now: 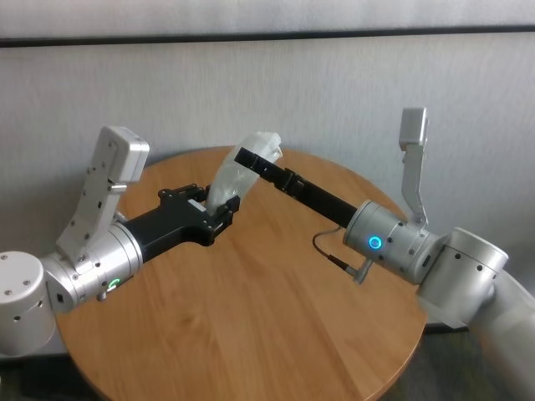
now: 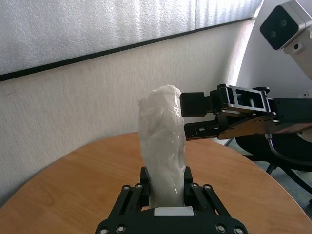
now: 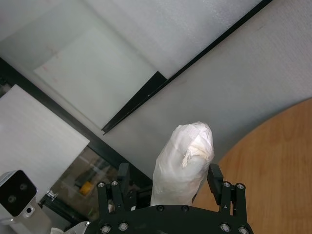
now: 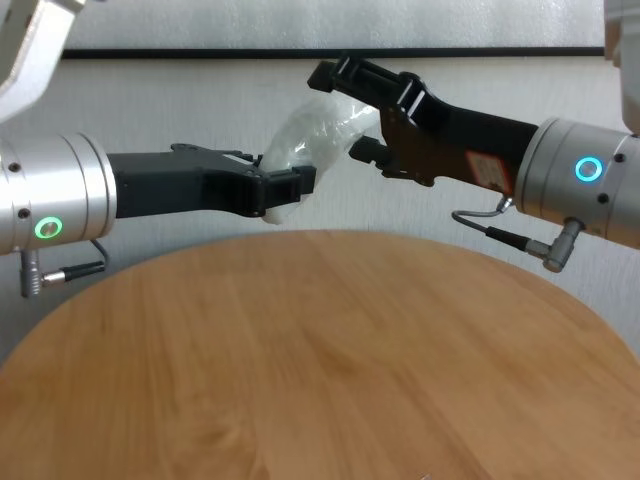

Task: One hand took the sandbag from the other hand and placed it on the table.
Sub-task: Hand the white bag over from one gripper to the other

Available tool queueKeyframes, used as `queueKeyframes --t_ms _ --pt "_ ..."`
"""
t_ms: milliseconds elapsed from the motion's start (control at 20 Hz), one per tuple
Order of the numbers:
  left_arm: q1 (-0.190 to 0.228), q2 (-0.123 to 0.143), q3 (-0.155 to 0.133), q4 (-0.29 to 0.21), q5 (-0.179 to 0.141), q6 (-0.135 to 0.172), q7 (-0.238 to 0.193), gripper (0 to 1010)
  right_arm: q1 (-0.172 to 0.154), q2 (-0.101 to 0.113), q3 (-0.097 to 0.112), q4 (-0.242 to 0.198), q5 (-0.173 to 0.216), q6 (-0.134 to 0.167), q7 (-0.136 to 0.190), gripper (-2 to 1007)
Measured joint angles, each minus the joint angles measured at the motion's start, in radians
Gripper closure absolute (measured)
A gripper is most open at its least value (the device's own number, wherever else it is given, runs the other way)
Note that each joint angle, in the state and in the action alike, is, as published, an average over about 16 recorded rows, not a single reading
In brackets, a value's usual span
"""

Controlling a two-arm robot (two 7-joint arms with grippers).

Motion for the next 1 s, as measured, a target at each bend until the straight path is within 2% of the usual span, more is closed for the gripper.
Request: queueKeyframes --t_ms 500,1000 --pt "0.0 0.0 0.0 0.0 0.0 0.0 0.0 610 0.02 0.003 -0.024 0.017 0.008 0.009 0.003 3" --pt "0.0 0.0 0.0 0.0 0.0 0.0 0.0 610 0.021 0.004 -0.025 0.018 0.009 0.012 0.003 5"
